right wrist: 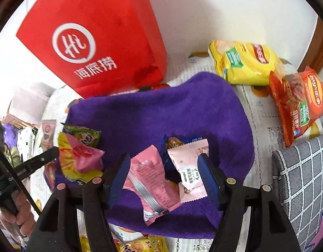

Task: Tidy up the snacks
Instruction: 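Lower both packets onto the towel and open both tools, then grasp the yellow cartoon snack bag with the right tool while the left tool grasps the pink-white candy packet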

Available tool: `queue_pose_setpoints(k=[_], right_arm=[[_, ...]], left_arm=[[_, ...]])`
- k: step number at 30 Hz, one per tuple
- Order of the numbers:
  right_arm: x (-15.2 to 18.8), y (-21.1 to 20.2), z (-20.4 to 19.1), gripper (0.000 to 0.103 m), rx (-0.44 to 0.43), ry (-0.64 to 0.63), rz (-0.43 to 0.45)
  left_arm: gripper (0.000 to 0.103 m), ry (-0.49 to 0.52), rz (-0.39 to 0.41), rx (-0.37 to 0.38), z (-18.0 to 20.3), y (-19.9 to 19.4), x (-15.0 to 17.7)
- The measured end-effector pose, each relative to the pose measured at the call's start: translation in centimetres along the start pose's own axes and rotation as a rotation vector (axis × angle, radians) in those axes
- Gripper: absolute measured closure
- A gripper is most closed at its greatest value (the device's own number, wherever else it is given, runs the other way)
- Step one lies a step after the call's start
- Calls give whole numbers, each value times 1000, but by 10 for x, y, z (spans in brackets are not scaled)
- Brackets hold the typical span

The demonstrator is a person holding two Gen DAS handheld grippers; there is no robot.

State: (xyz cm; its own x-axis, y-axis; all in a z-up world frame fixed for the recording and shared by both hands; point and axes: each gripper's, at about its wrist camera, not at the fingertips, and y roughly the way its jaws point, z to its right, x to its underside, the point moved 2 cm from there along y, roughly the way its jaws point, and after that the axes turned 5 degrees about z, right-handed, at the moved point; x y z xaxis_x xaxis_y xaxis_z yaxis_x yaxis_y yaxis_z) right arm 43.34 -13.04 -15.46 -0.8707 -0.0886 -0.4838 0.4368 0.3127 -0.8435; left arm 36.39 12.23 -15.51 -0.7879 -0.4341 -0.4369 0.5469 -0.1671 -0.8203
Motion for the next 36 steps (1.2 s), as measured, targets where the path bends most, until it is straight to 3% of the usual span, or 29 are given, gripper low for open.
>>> queue_pose_setpoints(k=[11,19,23,25,28,36], right_arm=[[0,-9,-24,35,37,-101,49],[0,-9,-18,34,-33,-29,86],[-1,-9,-17,34,-12,-51,100],[-2,-11,-18,34,-3,-67,105],[-1,-14,-21,34,-57,-68,92],[3,-32,-37,34,-136,-101,117]], left_arm=[[83,-5,-27,6,0,8,3],[83,8,-38,3,0,10,4],[82,27,-42,8,2,9,2],[70,33,-41,13,1,8,0],[56,43,-6,9,0,0,-3],[54,57,26,11,2,-13,-8]])
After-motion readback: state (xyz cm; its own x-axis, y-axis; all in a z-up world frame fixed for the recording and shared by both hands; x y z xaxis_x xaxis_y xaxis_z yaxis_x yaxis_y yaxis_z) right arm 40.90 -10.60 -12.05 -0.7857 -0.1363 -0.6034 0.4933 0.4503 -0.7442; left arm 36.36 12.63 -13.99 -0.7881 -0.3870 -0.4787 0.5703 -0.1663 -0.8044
